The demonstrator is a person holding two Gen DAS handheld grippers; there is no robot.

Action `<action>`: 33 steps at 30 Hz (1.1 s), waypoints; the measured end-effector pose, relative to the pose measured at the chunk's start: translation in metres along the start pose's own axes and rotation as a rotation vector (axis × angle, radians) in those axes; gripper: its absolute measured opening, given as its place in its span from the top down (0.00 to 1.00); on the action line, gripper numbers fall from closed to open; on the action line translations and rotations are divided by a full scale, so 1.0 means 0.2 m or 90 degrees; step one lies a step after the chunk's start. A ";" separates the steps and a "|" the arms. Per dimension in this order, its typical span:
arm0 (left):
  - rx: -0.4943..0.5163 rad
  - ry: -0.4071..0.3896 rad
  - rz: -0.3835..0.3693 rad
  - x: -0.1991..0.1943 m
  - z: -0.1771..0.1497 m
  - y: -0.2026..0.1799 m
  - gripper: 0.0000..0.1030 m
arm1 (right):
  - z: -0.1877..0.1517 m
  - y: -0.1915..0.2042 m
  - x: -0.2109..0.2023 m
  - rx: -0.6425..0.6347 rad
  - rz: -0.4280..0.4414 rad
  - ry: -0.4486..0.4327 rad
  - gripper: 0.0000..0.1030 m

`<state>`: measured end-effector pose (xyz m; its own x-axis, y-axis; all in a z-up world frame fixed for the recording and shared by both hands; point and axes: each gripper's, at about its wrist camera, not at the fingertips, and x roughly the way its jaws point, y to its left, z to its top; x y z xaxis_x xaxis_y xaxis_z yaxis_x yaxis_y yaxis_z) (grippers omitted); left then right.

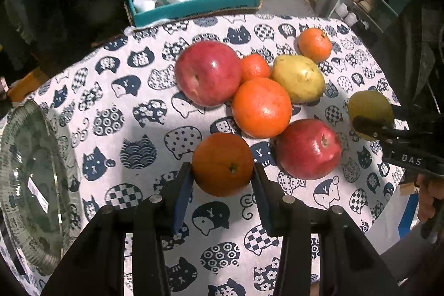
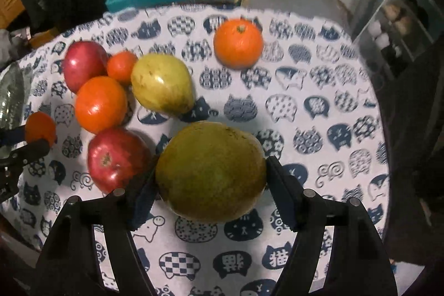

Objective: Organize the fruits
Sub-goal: 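Lift the green pear with the right tool while the left tool lifts the orange, then carry the pear with the right tool while the left tool carries the orange over the bowl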

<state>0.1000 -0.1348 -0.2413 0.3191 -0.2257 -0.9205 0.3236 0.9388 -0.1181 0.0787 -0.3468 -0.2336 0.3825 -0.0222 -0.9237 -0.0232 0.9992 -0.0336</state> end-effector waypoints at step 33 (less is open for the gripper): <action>-0.020 -0.188 0.046 -0.67 0.03 0.11 0.58 | 0.12 0.23 -0.67 -0.067 0.040 -0.237 0.29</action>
<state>0.0691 -0.0850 -0.1188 0.5866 -0.2202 -0.7793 0.2650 0.9616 -0.0722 0.0479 -0.2977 -0.1018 0.6860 0.0722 -0.7240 -0.1441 0.9888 -0.0380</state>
